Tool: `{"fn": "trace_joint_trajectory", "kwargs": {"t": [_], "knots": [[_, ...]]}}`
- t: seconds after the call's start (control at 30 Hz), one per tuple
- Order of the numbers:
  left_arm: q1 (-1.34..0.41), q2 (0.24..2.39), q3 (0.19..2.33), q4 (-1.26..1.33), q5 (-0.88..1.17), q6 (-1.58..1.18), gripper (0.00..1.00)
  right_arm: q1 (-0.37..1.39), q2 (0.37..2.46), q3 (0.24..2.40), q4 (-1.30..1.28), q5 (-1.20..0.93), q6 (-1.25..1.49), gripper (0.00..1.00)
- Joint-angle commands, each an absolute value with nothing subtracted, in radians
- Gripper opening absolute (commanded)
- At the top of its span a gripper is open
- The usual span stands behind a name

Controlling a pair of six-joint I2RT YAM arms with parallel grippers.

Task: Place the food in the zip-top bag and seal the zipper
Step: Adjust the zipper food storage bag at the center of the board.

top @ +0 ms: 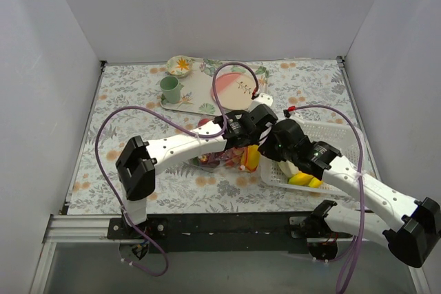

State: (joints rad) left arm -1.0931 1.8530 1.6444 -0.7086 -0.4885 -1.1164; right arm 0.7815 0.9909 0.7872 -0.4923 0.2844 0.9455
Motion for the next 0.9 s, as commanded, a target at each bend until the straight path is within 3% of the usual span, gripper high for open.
{"fn": "trace_joint_trajectory", "kwargs": {"t": [0.0,0.87], "knots": [[-1.085,1.750,1.646,-0.706,-0.494,-1.121,0.00,0.795,1.032,0.788,-0.446,0.270,0.930,0.24],[-1.016,1.609,1.602,-0.733,-0.503,-1.112,0.00,0.810,1.198,0.925,-0.370,0.258,0.824,0.24]]}}
